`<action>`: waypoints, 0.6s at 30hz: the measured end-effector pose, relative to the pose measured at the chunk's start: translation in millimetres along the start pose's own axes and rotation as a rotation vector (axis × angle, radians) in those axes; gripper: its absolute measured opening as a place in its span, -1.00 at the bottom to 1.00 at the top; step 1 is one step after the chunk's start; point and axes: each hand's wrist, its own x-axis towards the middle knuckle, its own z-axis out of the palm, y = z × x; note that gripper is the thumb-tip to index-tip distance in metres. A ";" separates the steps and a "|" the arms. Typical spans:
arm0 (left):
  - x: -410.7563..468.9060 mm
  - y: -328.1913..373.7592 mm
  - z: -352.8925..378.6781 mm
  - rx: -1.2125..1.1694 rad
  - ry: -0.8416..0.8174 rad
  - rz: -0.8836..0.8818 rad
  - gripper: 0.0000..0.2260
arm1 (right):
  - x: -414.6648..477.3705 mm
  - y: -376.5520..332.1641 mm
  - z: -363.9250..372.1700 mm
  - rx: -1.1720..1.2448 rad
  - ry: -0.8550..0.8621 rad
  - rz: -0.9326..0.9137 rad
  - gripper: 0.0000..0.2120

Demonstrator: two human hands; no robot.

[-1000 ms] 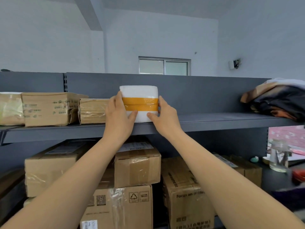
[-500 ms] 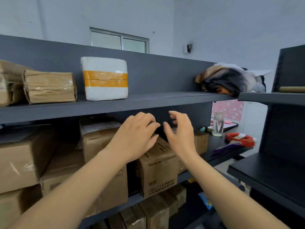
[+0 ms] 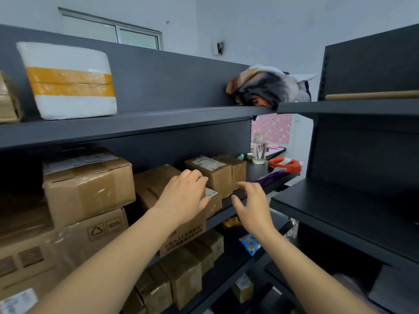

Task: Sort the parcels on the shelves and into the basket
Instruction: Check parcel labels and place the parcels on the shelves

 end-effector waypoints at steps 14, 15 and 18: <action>109.1 61.3 85.7 0.044 -0.132 -0.174 -0.42 | 120.4 97.4 -2.3 0.004 -0.150 -0.014 -0.63; 115.6 60.3 94.1 0.041 -0.128 -0.205 -0.41 | 129.3 102.7 -0.1 -0.003 -0.162 -0.027 -0.62; 131.4 51.2 114.3 0.046 -0.120 -0.300 -0.34 | 154.8 113.5 8.4 -0.036 -0.216 -0.067 -0.59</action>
